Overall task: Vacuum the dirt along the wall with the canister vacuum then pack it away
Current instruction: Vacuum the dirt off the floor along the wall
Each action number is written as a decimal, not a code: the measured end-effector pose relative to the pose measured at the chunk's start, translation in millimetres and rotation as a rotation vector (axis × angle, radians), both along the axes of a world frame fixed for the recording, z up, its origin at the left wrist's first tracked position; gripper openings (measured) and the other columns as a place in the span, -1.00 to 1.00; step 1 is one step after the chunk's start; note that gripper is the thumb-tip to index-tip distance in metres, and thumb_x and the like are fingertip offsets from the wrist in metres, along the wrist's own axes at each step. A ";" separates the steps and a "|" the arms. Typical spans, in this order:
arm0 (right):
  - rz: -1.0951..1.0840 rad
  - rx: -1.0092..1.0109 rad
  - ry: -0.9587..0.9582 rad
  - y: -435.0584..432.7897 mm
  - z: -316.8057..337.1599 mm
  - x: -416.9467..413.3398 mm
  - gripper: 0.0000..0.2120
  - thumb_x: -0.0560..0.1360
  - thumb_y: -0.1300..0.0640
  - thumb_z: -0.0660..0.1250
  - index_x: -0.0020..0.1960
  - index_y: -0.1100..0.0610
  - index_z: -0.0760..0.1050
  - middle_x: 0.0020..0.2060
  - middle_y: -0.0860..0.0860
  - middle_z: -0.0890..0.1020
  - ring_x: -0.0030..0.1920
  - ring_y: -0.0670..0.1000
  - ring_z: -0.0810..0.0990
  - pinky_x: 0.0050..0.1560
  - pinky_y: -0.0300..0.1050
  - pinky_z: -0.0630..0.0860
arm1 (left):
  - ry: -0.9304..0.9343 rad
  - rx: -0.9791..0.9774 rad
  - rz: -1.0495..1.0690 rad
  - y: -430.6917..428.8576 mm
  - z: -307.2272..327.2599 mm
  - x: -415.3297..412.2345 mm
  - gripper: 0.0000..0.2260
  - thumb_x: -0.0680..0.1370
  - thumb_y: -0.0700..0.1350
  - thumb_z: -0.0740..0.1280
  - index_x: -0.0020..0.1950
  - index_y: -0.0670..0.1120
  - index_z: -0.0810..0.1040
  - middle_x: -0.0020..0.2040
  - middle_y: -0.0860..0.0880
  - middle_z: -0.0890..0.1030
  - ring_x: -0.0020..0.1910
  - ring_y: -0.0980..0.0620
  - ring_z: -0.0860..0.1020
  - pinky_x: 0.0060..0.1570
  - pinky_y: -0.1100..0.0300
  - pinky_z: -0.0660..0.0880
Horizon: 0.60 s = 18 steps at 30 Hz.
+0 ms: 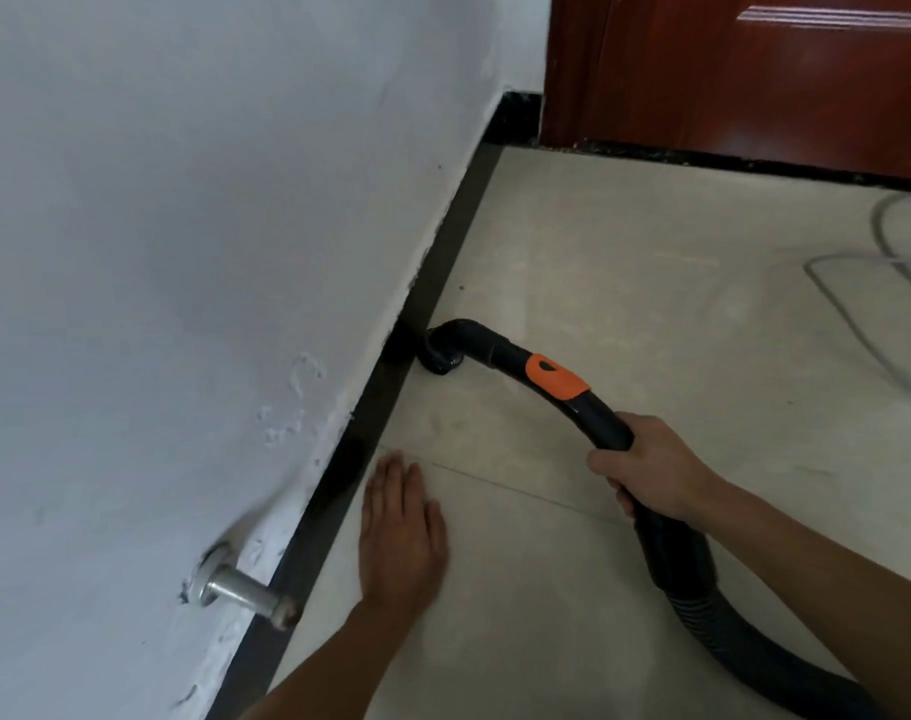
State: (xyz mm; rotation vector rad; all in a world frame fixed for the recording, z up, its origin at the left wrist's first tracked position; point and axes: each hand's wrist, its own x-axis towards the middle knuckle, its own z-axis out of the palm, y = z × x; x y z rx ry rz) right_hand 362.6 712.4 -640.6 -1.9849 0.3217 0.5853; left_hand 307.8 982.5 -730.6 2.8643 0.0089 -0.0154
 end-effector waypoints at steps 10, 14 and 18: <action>-0.037 -0.213 -0.049 -49.9 11.7 -51.2 -0.89 0.41 0.20 0.44 -0.10 0.15 0.53 -0.38 0.06 0.56 -0.56 -0.12 0.47 -0.47 -0.18 0.43 | -0.054 -0.007 -0.053 -5.7 -1.9 -6.1 -0.55 0.55 -0.08 0.04 0.22 -0.31 0.54 0.30 -0.32 0.47 0.32 -0.26 0.38 0.31 -0.14 0.35; -0.268 -0.358 -0.061 -122.5 25.7 -63.8 -0.88 0.44 0.18 0.45 -0.11 0.10 0.50 -0.40 0.08 0.58 -0.53 0.00 0.51 -0.48 -0.14 0.46 | -0.024 0.014 -0.193 -38.4 -0.2 9.2 -0.55 0.51 -0.08 0.06 0.18 -0.29 0.58 0.25 -0.33 0.51 0.26 -0.29 0.46 0.27 -0.13 0.32; -0.311 -0.566 -0.041 -182.4 46.4 -69.8 -0.86 0.43 0.14 0.45 -0.16 0.08 0.47 -0.38 0.10 0.59 -0.49 0.07 0.57 -0.46 -0.18 0.43 | 0.056 0.036 -0.375 -80.9 9.7 31.1 -0.57 0.49 -0.04 0.08 0.14 -0.24 0.60 0.23 -0.32 0.54 0.22 -0.30 0.50 0.20 -0.15 0.43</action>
